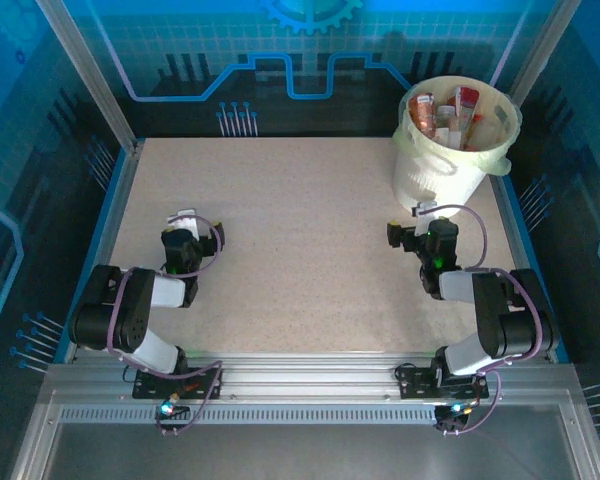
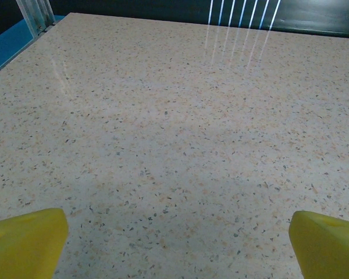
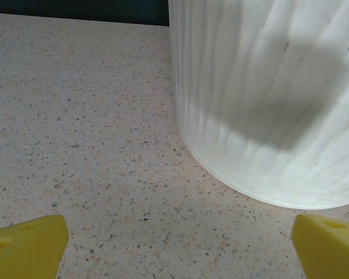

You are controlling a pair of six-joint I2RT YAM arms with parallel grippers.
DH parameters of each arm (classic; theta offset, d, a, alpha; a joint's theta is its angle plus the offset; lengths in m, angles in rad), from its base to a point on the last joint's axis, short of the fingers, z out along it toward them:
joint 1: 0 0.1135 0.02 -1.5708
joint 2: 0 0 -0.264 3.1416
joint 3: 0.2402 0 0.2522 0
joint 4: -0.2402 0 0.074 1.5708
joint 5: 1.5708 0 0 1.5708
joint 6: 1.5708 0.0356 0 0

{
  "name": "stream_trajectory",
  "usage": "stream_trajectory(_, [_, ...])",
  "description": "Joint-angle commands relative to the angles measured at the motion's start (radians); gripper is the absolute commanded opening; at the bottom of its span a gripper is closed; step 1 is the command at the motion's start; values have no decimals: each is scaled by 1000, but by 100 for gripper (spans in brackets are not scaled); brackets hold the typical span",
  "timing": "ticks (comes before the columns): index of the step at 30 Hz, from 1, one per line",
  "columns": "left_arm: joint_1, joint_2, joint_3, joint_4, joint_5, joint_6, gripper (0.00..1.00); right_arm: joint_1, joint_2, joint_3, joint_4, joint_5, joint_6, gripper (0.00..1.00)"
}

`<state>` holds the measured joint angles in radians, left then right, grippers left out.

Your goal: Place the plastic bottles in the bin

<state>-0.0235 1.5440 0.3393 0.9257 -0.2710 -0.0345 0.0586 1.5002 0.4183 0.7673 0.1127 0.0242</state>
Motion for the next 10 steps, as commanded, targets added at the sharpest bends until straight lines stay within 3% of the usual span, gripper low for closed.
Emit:
stream_trajectory(1, [-1,4,18,36,15,-4,99,12,3,10,-6,10,-18,100])
stream_trajectory(10, [-1,4,18,37,15,-4,99,4,5,16,-17,-39,-25,100])
